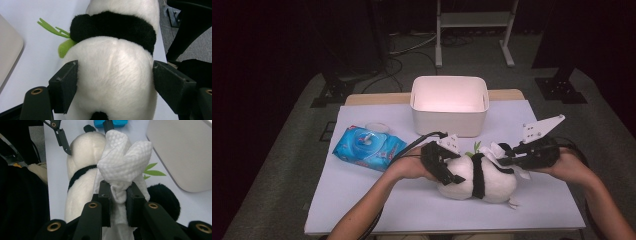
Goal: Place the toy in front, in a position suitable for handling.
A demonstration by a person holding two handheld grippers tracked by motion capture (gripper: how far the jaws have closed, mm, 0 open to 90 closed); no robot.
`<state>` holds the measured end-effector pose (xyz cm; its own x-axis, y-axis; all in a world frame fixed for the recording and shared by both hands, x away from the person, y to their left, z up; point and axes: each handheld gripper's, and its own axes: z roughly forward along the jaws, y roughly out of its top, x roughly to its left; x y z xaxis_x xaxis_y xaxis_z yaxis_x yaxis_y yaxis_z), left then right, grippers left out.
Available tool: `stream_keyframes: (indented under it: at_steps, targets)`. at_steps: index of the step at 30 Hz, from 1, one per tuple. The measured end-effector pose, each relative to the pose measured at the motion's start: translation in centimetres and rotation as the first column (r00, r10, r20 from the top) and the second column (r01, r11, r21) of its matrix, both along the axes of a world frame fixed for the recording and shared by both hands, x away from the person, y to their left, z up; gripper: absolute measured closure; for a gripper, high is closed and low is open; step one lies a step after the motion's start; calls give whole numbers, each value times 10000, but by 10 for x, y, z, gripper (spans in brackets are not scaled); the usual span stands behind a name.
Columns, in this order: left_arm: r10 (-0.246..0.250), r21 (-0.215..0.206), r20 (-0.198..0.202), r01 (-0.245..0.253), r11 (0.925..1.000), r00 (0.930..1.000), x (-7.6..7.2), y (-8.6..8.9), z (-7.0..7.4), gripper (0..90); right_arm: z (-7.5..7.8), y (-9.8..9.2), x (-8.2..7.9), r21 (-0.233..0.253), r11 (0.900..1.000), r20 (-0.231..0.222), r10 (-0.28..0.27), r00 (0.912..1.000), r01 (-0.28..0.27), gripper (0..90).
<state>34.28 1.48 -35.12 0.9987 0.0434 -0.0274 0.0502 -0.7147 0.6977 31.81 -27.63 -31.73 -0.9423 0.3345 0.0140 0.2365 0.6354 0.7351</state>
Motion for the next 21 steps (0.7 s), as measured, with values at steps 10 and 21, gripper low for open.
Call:
stream_keyframes:
  at_steps: [10, 21]
  targets:
    - [-13, 133, 17, 13, 9999, 10000, 2, -5, 0, 229, 0, 18, 0, -244, 9989, 56, 390, 9992, -388, 763]
    - [39, -159, -168, -42, 9999, 9999, 4, 1, -2, 236, 1, 25, -3, -521, 9971, 229, 573, 9981, -560, 763]
